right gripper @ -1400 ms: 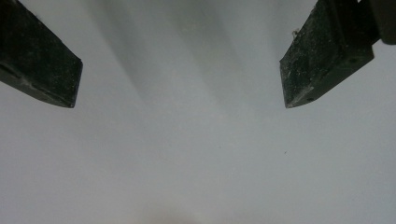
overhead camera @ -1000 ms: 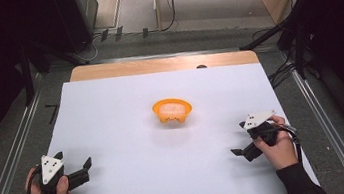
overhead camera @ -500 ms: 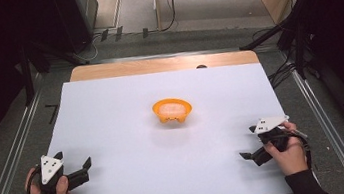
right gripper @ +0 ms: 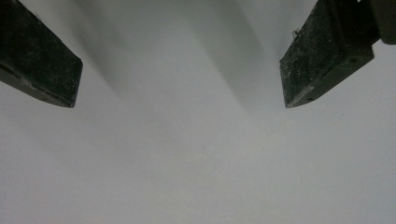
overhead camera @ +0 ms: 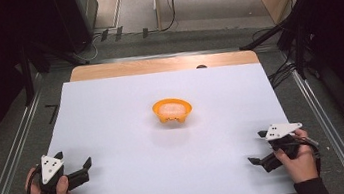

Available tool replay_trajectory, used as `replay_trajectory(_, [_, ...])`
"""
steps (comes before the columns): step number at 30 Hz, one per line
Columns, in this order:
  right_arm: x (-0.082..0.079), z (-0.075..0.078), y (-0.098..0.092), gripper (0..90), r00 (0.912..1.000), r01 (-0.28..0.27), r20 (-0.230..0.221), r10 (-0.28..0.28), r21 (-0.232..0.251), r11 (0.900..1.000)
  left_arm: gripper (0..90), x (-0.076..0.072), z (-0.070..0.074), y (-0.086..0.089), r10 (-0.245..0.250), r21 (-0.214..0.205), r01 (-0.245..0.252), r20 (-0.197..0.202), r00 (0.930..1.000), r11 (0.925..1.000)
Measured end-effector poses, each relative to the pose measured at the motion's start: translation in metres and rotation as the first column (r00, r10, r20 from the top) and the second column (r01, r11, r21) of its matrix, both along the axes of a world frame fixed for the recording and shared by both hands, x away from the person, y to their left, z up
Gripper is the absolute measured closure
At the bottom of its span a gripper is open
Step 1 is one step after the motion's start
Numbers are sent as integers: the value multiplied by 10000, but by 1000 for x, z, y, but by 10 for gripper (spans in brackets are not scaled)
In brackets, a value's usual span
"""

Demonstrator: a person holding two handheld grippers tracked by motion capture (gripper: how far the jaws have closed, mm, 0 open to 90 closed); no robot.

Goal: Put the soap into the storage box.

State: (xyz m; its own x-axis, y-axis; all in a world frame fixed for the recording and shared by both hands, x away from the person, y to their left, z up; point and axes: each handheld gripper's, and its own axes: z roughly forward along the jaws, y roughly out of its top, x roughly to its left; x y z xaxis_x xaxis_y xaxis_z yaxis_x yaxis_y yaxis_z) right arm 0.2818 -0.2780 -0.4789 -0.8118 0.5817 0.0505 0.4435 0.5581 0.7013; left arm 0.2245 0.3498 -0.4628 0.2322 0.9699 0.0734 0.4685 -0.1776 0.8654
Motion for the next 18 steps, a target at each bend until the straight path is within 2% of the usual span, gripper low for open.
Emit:
replay_trajectory(11, [-16, -2, -21, 0, 9993, 277, 256, -287, 412, 9988, 55, 0, 0, -1, 17, 27, -17, -4, 10000, 10000])
replay_trajectory(18, [-24, -5, -35, 0, 9973, 667, 261, -684, 619, 9959, 55, 0, 0, -1, 11, 21, -11, -9, 10000, 10000])
